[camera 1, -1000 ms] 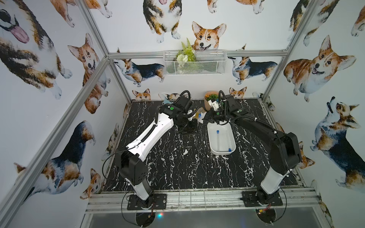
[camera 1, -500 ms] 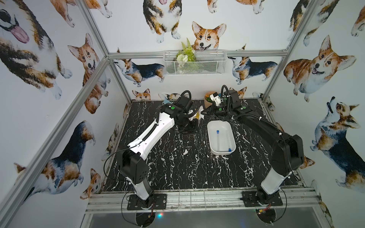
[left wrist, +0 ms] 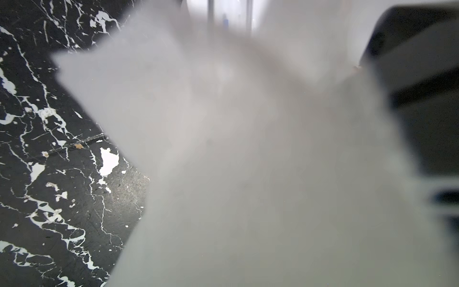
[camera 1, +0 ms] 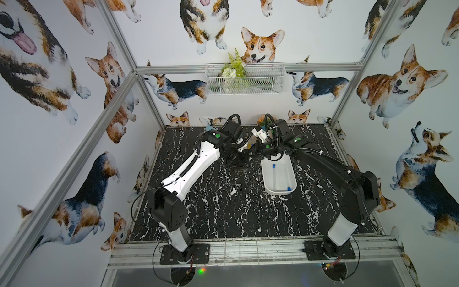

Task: Wipe the exteriors of test tubes
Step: Wipe the dirt from the test tube.

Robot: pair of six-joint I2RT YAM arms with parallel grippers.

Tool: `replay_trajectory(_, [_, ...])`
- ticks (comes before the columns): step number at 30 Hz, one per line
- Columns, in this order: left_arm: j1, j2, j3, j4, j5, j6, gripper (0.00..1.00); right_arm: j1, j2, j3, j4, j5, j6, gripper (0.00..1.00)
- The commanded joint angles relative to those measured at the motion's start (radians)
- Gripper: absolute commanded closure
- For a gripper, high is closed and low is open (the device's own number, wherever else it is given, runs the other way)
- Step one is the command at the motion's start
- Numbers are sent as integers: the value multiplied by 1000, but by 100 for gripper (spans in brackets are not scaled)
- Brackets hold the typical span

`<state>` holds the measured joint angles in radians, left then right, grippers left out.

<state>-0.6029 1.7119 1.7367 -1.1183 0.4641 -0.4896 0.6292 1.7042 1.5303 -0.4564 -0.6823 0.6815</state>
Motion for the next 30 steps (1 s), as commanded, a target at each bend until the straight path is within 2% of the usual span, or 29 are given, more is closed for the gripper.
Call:
replay_trajectory(1, [0,-12,-3,9,-8,3,91,17,-44,-38,-19,15,14,100])
replay_trajectory(4, [1,-18,-8,11,-10,-1,91,14,-71,-83,5,21,32,100])
replay_trajectory(9, [1,-25,-14,12,-12,-6,91,-40,-31,-92,31,-5,57,100])
replay_trajectory(17, [0,-34,-13,2,-19,-9,91,-124,67,22,76,-56,75,100])
replay_trajectory(22, [1,-34,-9,0,-22,-9,91,-120,95,82,56,-67,70,100])
replay_trajectory(30, [1,-28,-9,2,-34,-15,91,-49,23,30,-55,-31,2,100])
